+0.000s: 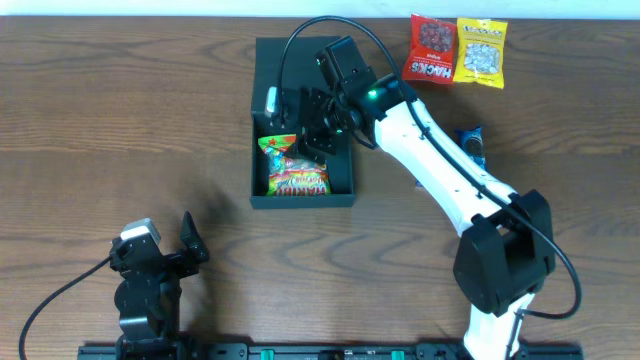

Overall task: Pack container
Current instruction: 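Carry the Haribo bag with the right gripper and drop it into the box, then move the right gripper to the blue Oreo pack and grasp it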

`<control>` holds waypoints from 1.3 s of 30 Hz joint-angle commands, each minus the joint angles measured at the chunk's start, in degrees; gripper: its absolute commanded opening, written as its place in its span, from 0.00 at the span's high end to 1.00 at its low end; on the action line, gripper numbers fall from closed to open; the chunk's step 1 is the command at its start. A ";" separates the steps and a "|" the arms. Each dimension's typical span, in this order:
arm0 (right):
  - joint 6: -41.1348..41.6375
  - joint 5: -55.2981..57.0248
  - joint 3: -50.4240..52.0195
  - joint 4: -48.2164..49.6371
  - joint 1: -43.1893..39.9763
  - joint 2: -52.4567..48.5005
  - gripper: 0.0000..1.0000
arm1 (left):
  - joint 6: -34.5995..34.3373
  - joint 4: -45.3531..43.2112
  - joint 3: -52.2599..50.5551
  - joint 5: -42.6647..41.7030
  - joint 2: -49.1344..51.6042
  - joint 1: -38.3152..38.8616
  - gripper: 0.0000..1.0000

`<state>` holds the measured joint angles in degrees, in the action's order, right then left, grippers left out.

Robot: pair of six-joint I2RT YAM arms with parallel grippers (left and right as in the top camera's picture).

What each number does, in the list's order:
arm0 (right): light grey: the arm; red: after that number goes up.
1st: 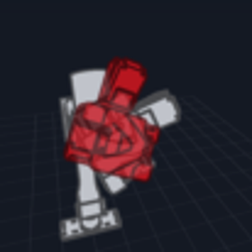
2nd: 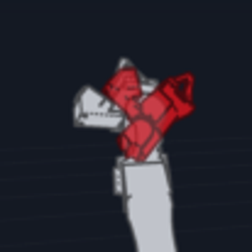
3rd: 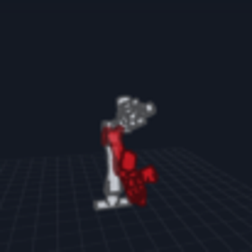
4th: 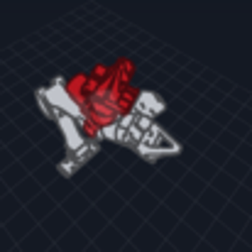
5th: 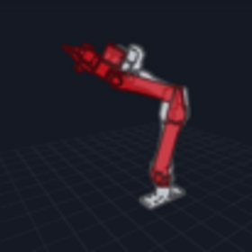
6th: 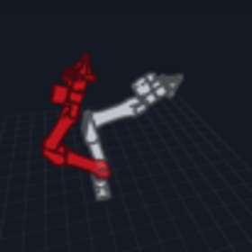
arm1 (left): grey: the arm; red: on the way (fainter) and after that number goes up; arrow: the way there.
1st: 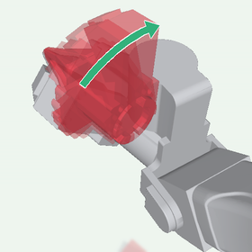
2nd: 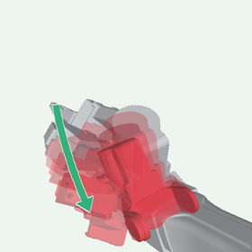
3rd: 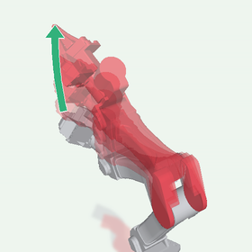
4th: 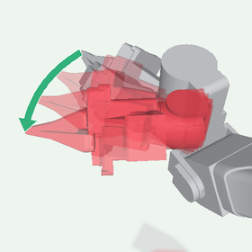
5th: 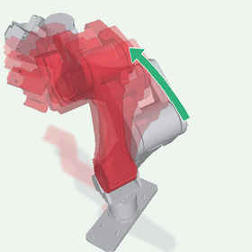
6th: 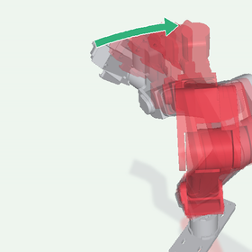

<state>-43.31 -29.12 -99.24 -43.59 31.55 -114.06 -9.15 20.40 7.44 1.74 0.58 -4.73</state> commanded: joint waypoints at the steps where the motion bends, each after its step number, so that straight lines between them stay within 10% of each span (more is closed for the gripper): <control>1: 7.15 -0.59 -0.37 1.31 0.72 0.50 0.01 | 0.57 0.46 -1.22 0.57 -0.31 -0.11 0.05; 13: 37.18 44.78 -0.37 0.24 -9.25 0.50 0.01 | 0.57 0.46 -1.22 0.57 -0.31 -0.11 0.05; 25: 37.29 34.67 3.69 -8.46 -33.00 0.50 0.01 | 0.57 0.46 -1.22 0.57 -0.31 -0.11 0.05; 39: 42.86 30.99 21.79 9.14 -36.24 0.48 0.28 | 0.57 0.46 -1.22 0.57 -0.31 -0.11 0.05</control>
<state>-2.33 2.50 -78.96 -36.21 -4.56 -114.04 -9.15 20.43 7.44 1.74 0.58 -4.73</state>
